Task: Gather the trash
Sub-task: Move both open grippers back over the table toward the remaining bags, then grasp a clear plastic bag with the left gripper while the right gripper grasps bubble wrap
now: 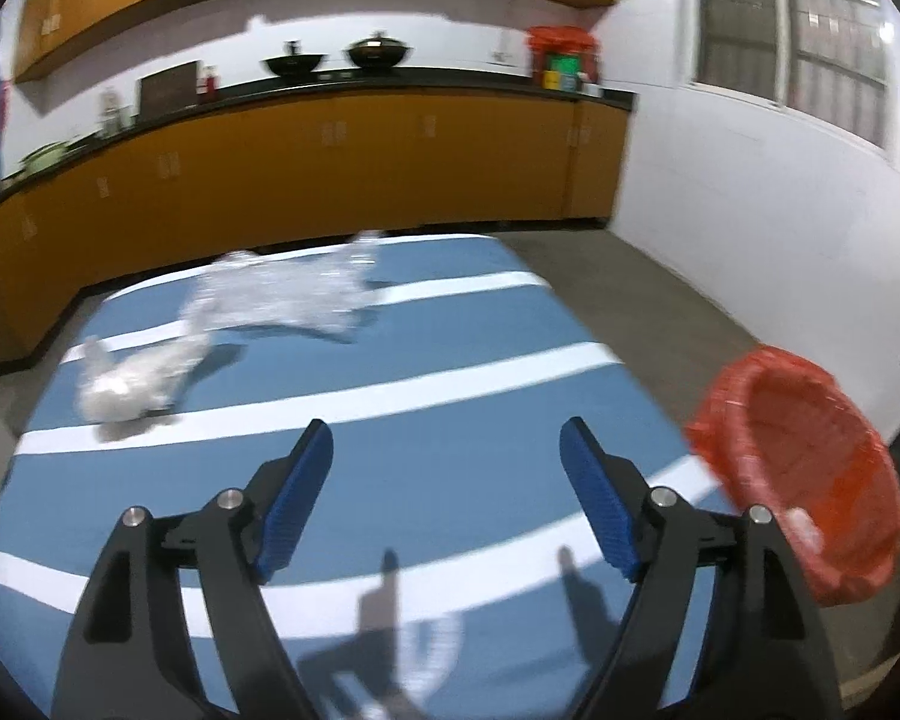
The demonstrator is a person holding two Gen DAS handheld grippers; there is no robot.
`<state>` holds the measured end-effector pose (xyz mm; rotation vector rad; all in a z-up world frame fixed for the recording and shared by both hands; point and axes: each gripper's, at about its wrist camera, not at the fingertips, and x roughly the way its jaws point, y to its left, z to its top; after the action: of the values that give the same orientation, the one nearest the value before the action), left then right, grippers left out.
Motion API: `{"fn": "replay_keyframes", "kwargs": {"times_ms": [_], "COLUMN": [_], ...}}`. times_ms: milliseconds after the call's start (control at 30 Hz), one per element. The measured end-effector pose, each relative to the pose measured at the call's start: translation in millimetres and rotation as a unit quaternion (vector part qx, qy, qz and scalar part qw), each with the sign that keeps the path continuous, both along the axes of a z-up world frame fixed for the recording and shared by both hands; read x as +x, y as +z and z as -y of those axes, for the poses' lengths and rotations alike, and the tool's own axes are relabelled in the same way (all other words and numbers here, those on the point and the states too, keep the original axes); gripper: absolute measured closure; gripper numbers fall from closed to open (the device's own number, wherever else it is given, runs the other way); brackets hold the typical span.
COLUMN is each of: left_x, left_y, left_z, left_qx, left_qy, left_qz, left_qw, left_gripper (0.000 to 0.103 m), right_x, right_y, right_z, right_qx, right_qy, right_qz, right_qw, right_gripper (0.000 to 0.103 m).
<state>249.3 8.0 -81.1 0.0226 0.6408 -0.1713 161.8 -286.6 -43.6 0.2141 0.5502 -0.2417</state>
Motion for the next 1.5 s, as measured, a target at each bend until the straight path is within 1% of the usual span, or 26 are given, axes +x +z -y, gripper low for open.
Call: {"fn": "replay_keyframes", "kwargs": {"times_ms": [167,200,300,367,467,667,733,767,800,833,867,933,967,1100,1200,1333,1500], "left_x": [13,19,31,44,63,96,108,109,114,117,120,122,124,123,121,114,97], "left_y": [2,3,4,2,-5,-24,-31,-33,-36,-39,-41,-45,-46,-47,-44,-41,-33], "left_z": [-59,-78,-116,-141,-164,-181,-185,-184,-186,-186,-187,-187,-187,-185,-184,-186,-200], "left_qx": [0.018,0.023,0.03,0.031,0.031,0.035,0.015,0.009,0.004,0.001,-0.006,-0.011,-0.014,-0.016,-0.012,-0.011,-0.017], "left_qy": [0.07,0.089,0.131,0.157,0.172,0.164,0.152,0.149,0.147,0.146,0.14,0.135,0.133,0.123,0.12,0.124,0.14], "left_qz": [0.015,0.018,0.025,0.021,0.005,-0.04,-0.067,-0.073,-0.084,-0.09,-0.1,-0.108,-0.111,-0.109,-0.103,-0.091,-0.076], "left_qw": [0.9973,0.9956,0.9906,0.9868,0.9847,0.985,0.986,0.9861,0.9855,0.9852,0.9852,0.9848,0.9848,0.9862,0.9874,0.9879,0.987], "left_gripper": [0.021,0.021,0.02,0.019,0.018,0.018,0.018,0.019,0.021,0.026,0.028,0.038,0.04,0.056,0.063,0.066,0.066], "right_x": [21,26,39,48,58,76,81,83,85,86,88,91,92,95,97,103,127], "right_y": [1,1,0,-2,-5,-14,-16,-17,-17,-18,-18,-18,-18,-20,-21,-22,-24], "right_z": [-27,-33,-51,-62,-76,-105,-112,-115,-118,-119,-122,-126,-127,-134,-139,-149,-174], "right_qx": [0.003,0.001,-0.004,-0.005,-0.003,-0.011,-0.015,-0.015,-0.016,-0.016,-0.016,-0.017,-0.018,-0.018,-0.018,-0.019,-0.008], "right_qy": [0.012,0.013,0.021,0.03,0.046,0.085,0.093,0.097,0.1,0.102,0.105,0.11,0.112,0.119,0.126,0.14,0.174], "right_qz": [0.011,0.014,0.02,0.02,0.016,-0.001,-0.005,-0.007,-0.008,-0.009,-0.009,-0.011,-0.011,-0.014,-0.016,-0.019,-0.02], "right_qw": [1.0,1.0,1.0,0.999,0.999,0.996,0.996,0.995,0.995,0.995,0.994,0.994,0.993,0.993,0.992,0.99,0.985], "right_gripper": [0.013,0.013,0.011,0.011,0.011,0.011,0.011,0.011,0.011,0.011,0.011,0.011,0.011,0.011,0.011,0.011,0.011]}}
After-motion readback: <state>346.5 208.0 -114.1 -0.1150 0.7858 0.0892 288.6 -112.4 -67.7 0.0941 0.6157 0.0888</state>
